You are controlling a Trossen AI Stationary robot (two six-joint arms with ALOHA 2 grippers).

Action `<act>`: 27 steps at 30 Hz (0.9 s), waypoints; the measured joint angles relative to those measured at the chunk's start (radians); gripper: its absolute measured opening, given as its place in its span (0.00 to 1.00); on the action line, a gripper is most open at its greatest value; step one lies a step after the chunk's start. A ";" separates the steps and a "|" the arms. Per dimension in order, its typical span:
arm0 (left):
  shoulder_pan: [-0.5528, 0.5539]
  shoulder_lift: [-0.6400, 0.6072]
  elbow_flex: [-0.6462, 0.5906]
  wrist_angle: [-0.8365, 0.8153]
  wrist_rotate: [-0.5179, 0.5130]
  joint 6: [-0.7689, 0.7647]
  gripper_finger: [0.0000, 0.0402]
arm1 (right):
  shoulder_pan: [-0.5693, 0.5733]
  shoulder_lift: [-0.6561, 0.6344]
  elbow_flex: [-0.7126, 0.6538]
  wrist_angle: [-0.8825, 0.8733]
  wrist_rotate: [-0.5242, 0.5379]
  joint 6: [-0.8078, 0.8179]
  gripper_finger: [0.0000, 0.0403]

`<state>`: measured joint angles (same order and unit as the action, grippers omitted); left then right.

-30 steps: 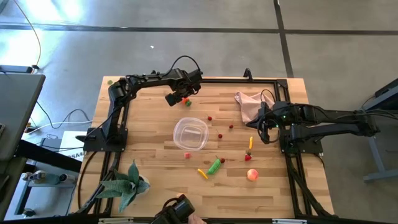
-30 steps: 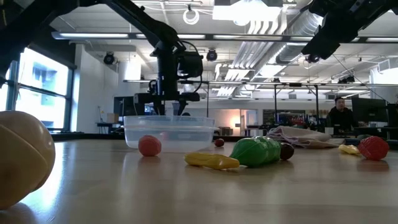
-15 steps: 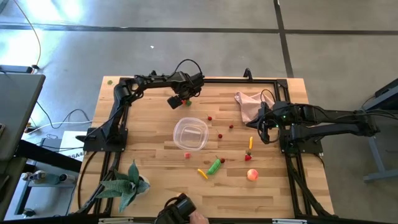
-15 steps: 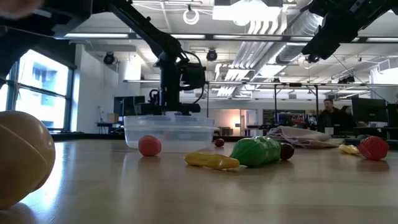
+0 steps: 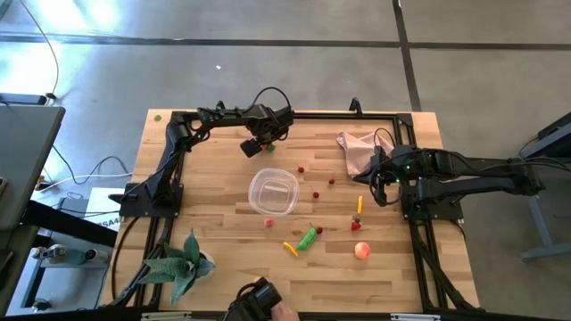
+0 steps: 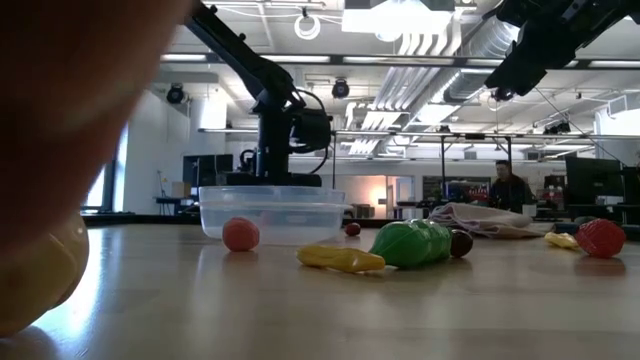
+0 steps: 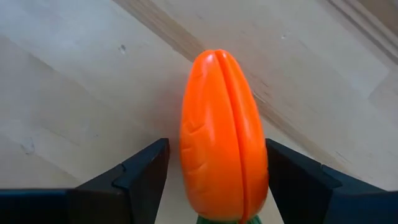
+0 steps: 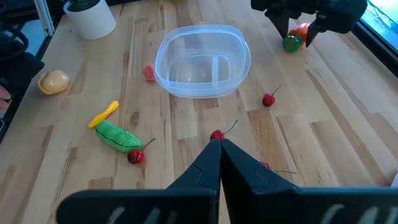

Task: Pick and placing Produce into tupperware
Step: Put the carrot into the transparent bin

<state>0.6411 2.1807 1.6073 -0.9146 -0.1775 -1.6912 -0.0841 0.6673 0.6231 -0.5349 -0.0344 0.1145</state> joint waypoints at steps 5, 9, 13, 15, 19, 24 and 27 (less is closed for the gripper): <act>0.000 0.000 0.000 -0.005 -0.001 0.009 0.55 | 0.000 0.000 0.000 0.000 0.000 0.000 0.00; 0.000 0.000 0.000 -0.004 -0.018 0.034 0.46 | 0.000 0.000 0.000 0.000 0.000 0.000 0.00; 0.000 0.000 0.000 -0.005 -0.021 0.038 0.40 | 0.000 0.000 0.000 0.000 0.000 -0.001 0.00; 0.000 0.000 0.000 -0.004 -0.027 0.043 0.39 | 0.000 0.000 0.000 0.000 0.000 0.000 0.00; 0.000 0.000 0.000 -0.004 -0.032 0.045 0.43 | 0.000 0.000 0.000 0.000 0.000 0.000 0.00; 0.001 0.000 0.000 -0.004 -0.033 0.045 0.45 | 0.000 0.000 0.000 0.000 0.000 0.000 0.00; 0.001 0.000 0.000 -0.004 -0.033 0.045 0.43 | 0.000 0.000 0.000 0.000 0.000 -0.002 0.00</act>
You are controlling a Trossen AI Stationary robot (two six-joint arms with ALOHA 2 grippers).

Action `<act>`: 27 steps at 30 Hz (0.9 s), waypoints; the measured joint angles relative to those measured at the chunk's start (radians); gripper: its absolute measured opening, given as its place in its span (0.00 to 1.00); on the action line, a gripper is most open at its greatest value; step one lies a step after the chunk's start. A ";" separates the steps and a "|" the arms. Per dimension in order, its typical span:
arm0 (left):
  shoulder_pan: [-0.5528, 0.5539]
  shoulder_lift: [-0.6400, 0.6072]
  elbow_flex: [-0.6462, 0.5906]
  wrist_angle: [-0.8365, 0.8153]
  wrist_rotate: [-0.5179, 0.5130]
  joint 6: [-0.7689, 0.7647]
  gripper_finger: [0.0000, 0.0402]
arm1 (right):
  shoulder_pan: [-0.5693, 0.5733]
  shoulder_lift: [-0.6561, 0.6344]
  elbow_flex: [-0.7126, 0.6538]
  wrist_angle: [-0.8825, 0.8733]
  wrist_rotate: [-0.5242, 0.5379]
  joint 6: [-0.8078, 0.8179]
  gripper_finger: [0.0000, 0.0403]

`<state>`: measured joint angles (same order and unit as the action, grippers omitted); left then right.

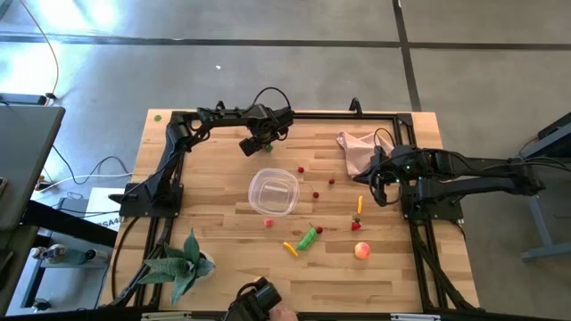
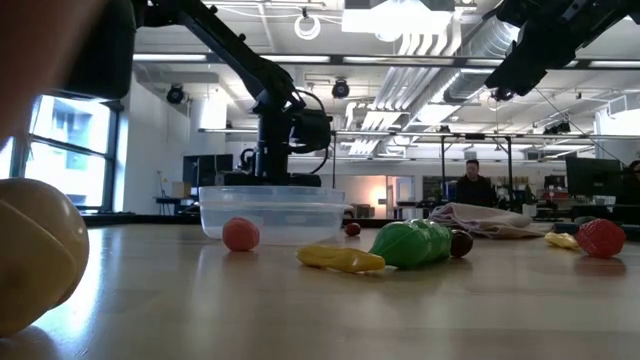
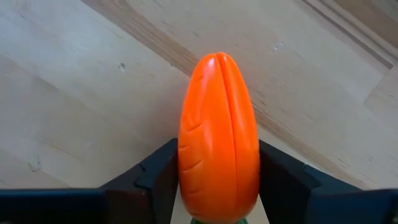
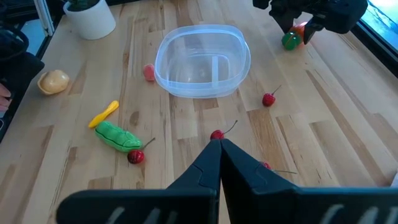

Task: Pick and placing Produce into tupperware
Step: Put the carrot into the transparent bin

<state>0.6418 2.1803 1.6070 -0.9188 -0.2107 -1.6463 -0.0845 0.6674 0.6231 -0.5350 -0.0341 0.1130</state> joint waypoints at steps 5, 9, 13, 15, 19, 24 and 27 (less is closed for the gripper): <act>0.000 0.000 0.000 0.000 -0.003 0.000 0.41 | 0.000 0.000 0.000 0.000 0.000 0.000 0.00; 0.000 0.000 0.000 0.000 -0.003 0.000 0.43 | 0.000 0.000 0.000 0.000 0.000 0.000 0.00; 0.000 0.000 0.000 0.000 -0.002 0.000 0.44 | 0.000 0.000 0.000 0.000 0.000 0.001 0.00; 0.000 0.000 0.000 0.000 -0.002 0.000 0.42 | 0.000 0.000 0.000 0.000 0.000 0.000 0.00; -0.001 -0.004 0.007 -0.024 0.008 0.001 0.40 | 0.000 0.000 0.000 0.000 0.000 0.000 0.00; -0.001 -0.013 0.091 -0.150 0.023 0.059 0.40 | 0.000 0.000 0.000 0.000 0.000 0.000 0.00; -0.010 -0.016 0.165 -0.258 0.032 0.093 0.41 | 0.000 0.000 0.000 0.000 0.000 0.001 0.00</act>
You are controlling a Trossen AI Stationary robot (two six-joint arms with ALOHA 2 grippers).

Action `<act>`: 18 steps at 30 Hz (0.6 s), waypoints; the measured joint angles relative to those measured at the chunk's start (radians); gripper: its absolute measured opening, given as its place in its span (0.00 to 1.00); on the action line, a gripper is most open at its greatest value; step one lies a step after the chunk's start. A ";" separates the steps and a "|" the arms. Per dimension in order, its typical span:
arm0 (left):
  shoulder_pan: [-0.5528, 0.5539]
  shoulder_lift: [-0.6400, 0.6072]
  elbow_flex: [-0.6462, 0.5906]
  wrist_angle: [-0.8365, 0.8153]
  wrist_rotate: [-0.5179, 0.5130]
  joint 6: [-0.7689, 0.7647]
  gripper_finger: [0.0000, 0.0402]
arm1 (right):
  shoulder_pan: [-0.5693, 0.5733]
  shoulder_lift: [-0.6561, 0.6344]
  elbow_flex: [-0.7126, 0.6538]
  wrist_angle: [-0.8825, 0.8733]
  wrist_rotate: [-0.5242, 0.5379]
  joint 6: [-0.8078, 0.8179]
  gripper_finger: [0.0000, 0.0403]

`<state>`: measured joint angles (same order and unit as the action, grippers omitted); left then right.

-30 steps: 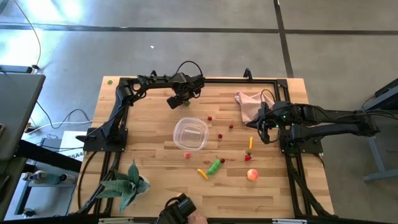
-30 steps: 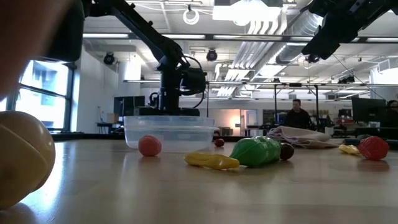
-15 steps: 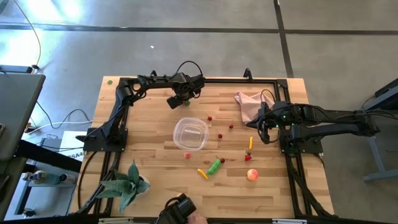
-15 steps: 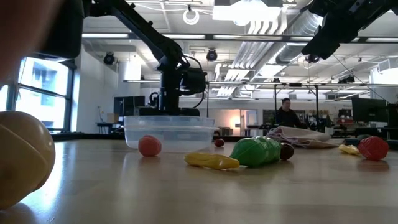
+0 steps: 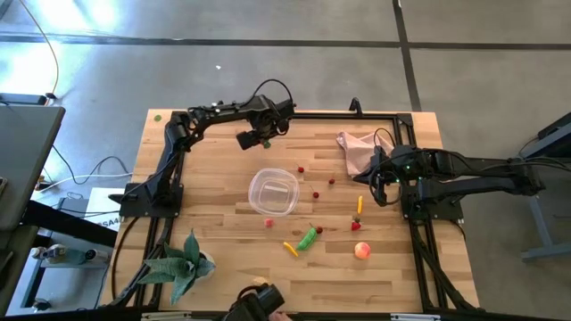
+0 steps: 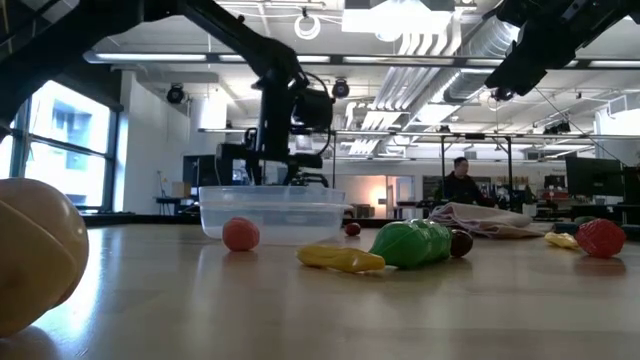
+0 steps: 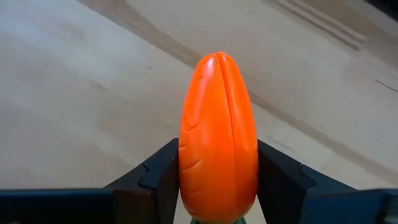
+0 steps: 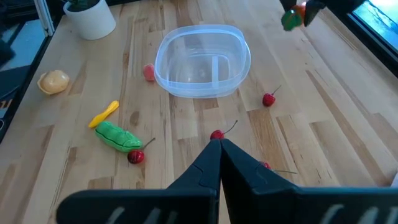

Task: Pick and placing Produce into tupperware
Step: Put the carrot into the transparent bin

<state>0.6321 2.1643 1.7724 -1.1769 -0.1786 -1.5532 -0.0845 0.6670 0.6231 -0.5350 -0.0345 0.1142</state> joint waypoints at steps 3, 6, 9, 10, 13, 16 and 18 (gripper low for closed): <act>-0.024 0.000 0.078 -0.123 0.003 0.025 0.41 | 0.000 0.000 0.000 0.000 0.000 0.000 0.00; -0.064 0.000 0.142 -0.214 0.010 0.028 0.41 | 0.000 0.000 0.000 0.000 0.000 -0.001 0.00; -0.112 0.000 0.207 -0.291 0.028 0.027 0.41 | 0.000 0.000 0.000 0.000 0.000 0.000 0.00; -0.129 0.000 0.228 -0.320 0.037 0.027 0.41 | 0.000 0.000 0.000 0.000 0.000 -0.001 0.00; -0.184 0.000 0.278 -0.387 0.058 0.028 0.41 | 0.000 0.000 0.000 0.000 0.000 0.000 0.00; -0.246 -0.002 0.297 -0.393 0.066 0.036 0.41 | 0.000 0.000 0.000 0.000 0.000 -0.001 0.00; -0.285 -0.006 0.296 -0.395 0.076 0.040 0.41 | 0.000 0.000 0.000 0.000 0.000 0.000 0.00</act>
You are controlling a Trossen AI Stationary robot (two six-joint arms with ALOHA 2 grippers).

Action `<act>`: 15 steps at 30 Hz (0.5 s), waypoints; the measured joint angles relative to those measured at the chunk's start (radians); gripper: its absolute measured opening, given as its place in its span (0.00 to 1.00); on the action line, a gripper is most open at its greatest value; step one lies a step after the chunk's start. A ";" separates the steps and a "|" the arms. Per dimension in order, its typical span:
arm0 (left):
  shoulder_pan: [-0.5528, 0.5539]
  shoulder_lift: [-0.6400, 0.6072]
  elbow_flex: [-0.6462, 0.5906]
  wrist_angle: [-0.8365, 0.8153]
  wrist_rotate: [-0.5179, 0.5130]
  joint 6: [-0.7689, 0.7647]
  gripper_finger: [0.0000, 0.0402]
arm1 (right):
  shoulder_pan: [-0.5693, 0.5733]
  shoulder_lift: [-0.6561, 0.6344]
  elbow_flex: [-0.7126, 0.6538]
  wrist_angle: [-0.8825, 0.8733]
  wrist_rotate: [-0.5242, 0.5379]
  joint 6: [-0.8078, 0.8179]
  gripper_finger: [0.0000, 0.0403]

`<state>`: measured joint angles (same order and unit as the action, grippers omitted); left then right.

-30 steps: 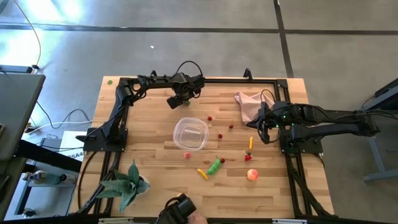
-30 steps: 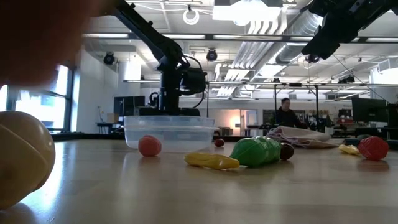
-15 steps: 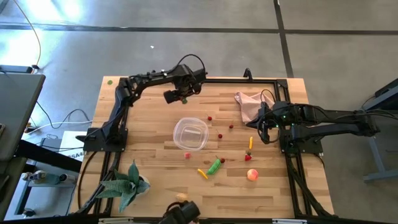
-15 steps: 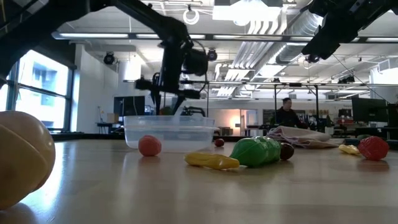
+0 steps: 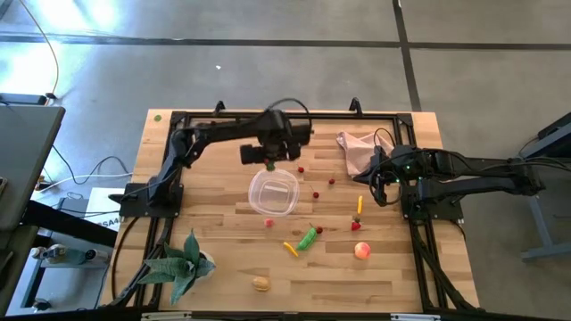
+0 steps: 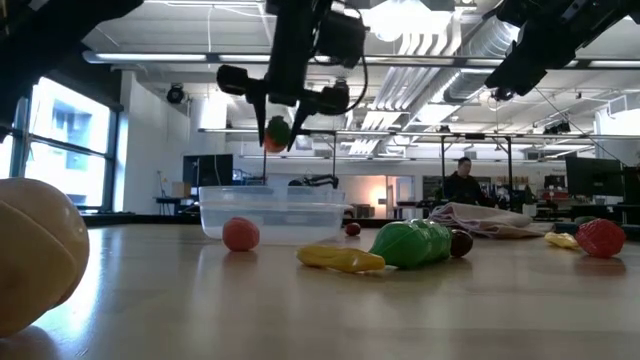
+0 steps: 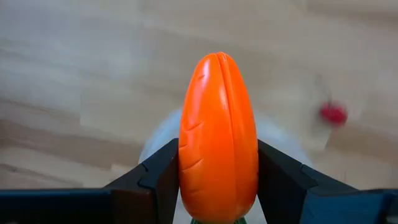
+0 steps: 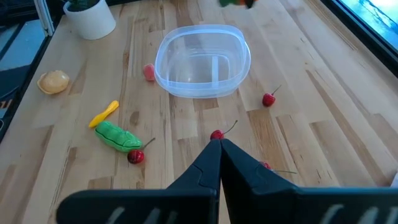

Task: Pick and placing Produce into tupperware
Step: Put the carrot into the transparent bin

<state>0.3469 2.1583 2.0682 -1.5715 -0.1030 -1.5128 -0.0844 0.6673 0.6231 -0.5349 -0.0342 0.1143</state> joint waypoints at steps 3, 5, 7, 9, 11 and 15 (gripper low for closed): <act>-0.056 -0.006 0.001 0.000 0.006 0.028 0.41 | 0.000 0.000 0.000 0.000 0.000 -0.001 0.00; -0.089 -0.006 -0.001 0.000 0.005 0.043 0.41 | 0.000 0.000 0.000 0.000 0.000 0.000 0.00; -0.116 -0.006 -0.001 0.000 -0.020 0.040 0.41 | 0.000 0.000 0.000 0.000 0.000 -0.002 0.00; -0.141 0.007 0.000 -0.001 -0.062 0.024 0.41 | 0.000 0.000 0.000 0.000 0.000 0.000 0.00; -0.160 0.027 -0.001 0.000 -0.081 0.017 0.41 | 0.000 0.000 0.000 0.000 0.000 -0.001 0.00; -0.190 0.061 -0.002 0.000 -0.089 0.016 0.41 | 0.000 0.000 0.000 0.000 0.000 0.000 0.00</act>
<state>0.1567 2.2192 2.0666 -1.5712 -0.1919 -1.4964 -0.0841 0.6671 0.6231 -0.5350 -0.0341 0.1143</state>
